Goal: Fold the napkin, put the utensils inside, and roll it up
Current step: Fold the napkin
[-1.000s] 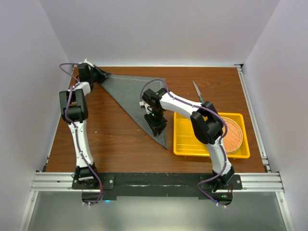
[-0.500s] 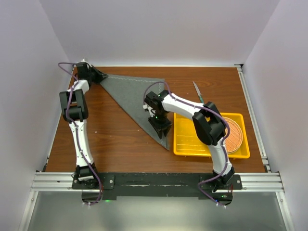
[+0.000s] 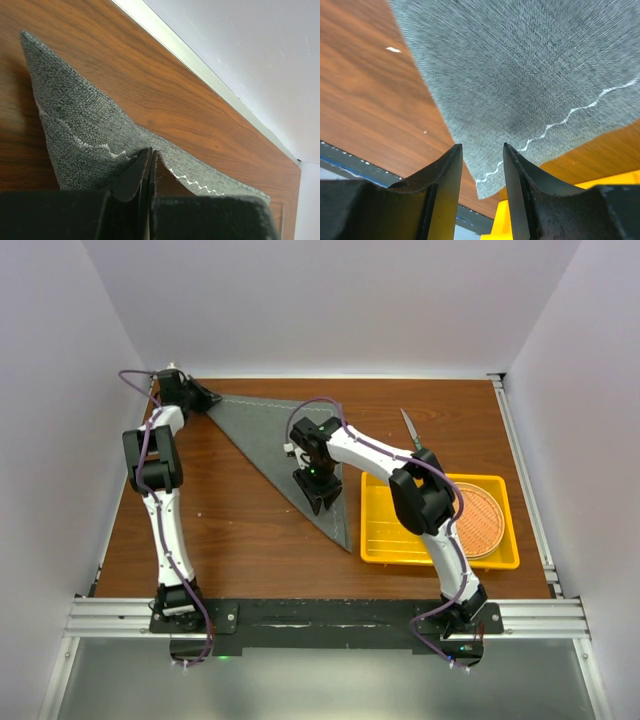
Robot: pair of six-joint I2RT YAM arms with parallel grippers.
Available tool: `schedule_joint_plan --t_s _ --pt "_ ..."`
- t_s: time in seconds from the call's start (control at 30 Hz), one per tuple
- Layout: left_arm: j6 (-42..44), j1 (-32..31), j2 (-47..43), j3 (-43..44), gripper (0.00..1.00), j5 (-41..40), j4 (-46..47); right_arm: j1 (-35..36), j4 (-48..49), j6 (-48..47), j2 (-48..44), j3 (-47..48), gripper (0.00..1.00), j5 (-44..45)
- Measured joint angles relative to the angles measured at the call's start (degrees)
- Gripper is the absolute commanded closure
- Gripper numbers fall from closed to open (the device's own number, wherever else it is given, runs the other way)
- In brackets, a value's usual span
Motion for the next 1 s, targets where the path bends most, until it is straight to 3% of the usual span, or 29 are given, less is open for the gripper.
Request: schedule_joint_plan --t_s 0.33,0.5,0.67,0.73,0.87,1.0 --pt "4.96 0.98 -2.64 -2.14 1.0 -3.63 -3.32 0.02 5.95 1.88 -4.22 -13.4 0.59 -3.04" --pt "9.4 2.14 -4.13 -2.21 0.98 -5.31 -7.41 0.87 7.58 2.34 -5.31 -15.54 0.57 -5.51" --pt "13.75 2.45 -6.01 -2.08 0.79 -6.56 -12.46 2.03 7.52 2.99 -5.99 -14.88 0.36 -5.99" --pt "15.02 2.45 -7.39 -2.08 0.73 -6.58 -14.82 2.12 7.21 3.5 -7.85 -14.58 0.33 -5.49" --pt "16.24 2.23 -12.11 -2.93 0.69 -5.4 -18.03 0.92 6.03 4.26 -13.27 -13.14 0.25 -4.66" --pt "16.04 0.98 -22.95 -11.17 0.69 -3.08 -17.57 -3.1 5.9 5.57 -16.83 -11.17 0.22 -4.24"
